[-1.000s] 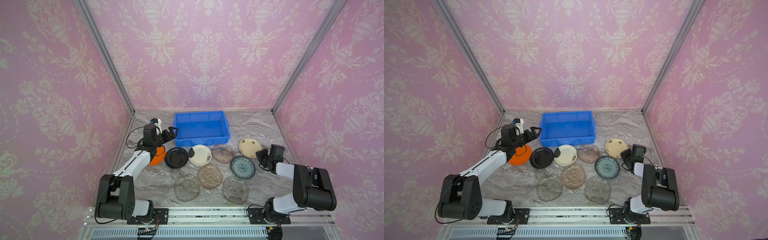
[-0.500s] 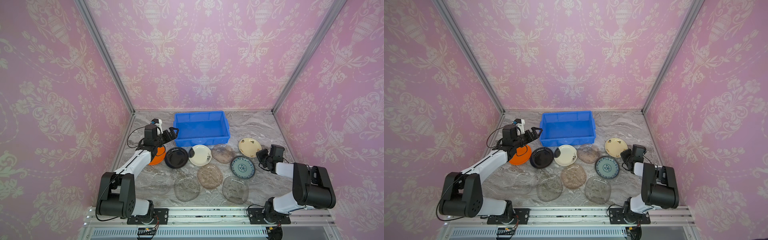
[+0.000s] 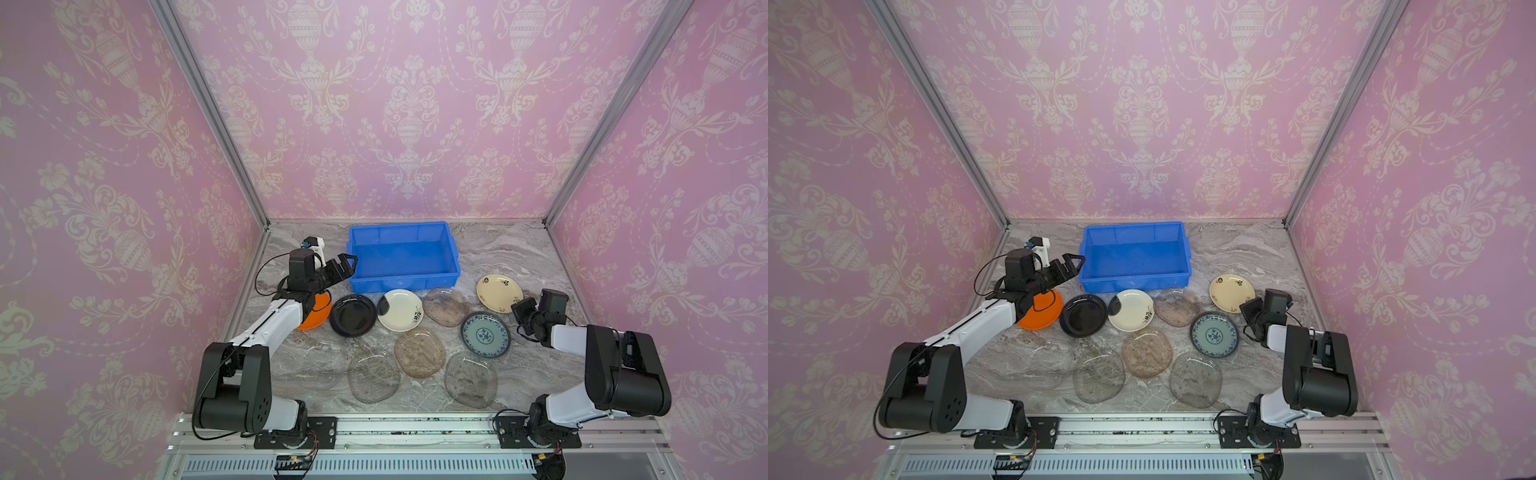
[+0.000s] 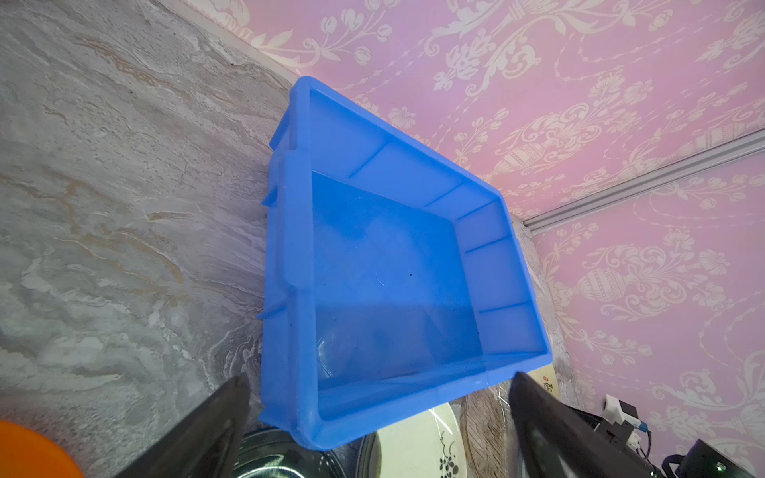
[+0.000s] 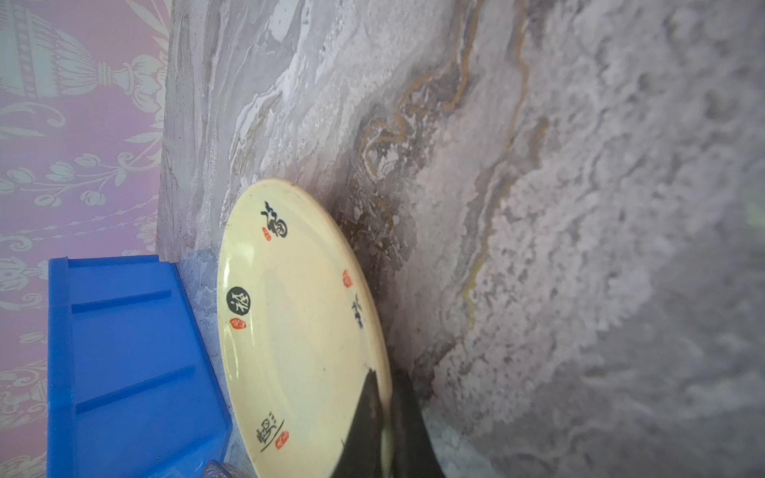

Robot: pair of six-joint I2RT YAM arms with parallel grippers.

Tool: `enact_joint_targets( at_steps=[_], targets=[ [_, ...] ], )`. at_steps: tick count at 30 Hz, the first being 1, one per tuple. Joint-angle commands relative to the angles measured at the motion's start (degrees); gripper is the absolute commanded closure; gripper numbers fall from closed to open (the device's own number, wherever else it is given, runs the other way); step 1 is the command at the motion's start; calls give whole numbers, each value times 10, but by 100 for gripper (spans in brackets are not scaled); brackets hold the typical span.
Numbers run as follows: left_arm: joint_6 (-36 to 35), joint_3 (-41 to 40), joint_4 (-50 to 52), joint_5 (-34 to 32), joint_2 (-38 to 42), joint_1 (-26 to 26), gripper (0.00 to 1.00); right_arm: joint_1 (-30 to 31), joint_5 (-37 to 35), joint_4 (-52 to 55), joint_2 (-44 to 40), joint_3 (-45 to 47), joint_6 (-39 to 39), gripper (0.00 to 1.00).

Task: Place the plates into the plastic bin on the countertop
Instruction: Pick up the plate from the middle-right of the table, then place the plate in the plastic bin.

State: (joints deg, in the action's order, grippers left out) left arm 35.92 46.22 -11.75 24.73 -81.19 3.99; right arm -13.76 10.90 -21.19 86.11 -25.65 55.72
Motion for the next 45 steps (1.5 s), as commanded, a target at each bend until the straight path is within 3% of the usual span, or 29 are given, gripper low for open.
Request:
enact_joint_targets(
  at_steps=[1,7,13,20,26,31,41,45],
  targets=[
    [-2,7,0,-14,-6,4,1,-3,-42,76,-23,-8,-12,100],
    [-6,13,4,-18,-7,4,1,10,-122,182,-140,-57,-58,100],
    [-4,20,0,-16,-20,4,1,79,-259,292,-259,-132,-125,100],
    [22,25,-28,3,-39,4,1,224,-387,317,-281,-224,-176,100],
    [15,31,-16,4,-26,3,1,332,-432,287,-239,-311,-211,100],
    [11,28,-9,-5,-15,3,1,376,-395,272,-170,-396,-239,100],
    [-5,59,47,-10,-14,2,1,413,-181,393,60,-658,-218,100],
    [-21,73,83,-22,-10,2,1,427,-107,417,141,-719,-186,100]
  ],
)
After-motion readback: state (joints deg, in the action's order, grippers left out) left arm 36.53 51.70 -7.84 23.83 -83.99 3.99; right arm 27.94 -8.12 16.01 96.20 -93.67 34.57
